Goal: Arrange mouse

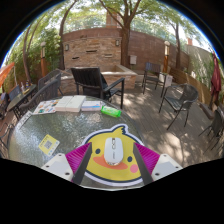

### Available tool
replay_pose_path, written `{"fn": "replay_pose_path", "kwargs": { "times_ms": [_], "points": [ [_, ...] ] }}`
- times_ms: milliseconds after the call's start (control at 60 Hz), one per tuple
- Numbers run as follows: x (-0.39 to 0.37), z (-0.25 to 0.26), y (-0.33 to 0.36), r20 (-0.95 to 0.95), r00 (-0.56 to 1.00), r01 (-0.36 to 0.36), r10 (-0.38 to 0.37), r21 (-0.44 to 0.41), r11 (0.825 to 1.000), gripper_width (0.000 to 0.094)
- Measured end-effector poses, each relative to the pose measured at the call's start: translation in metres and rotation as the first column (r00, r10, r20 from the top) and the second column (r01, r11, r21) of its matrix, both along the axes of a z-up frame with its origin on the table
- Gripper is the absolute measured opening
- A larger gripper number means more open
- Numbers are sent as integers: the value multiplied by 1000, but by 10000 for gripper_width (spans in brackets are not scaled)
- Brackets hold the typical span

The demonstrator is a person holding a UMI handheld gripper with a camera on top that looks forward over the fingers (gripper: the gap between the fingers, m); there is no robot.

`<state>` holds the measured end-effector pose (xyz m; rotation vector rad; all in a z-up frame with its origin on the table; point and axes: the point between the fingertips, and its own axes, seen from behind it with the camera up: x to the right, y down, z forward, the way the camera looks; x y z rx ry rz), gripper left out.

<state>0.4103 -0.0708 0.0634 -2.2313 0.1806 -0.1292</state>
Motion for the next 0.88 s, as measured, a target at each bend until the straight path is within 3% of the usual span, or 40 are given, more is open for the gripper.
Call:
{"fn": "replay_pose_path", "kwargs": {
  "times_ms": [450, 883],
  "points": [
    [-44, 126, -165, 74, 996, 52, -57, 74, 996, 854],
    [-75, 151, -221, 122, 992, 26, -39, 106, 994, 860]
  ]
}}
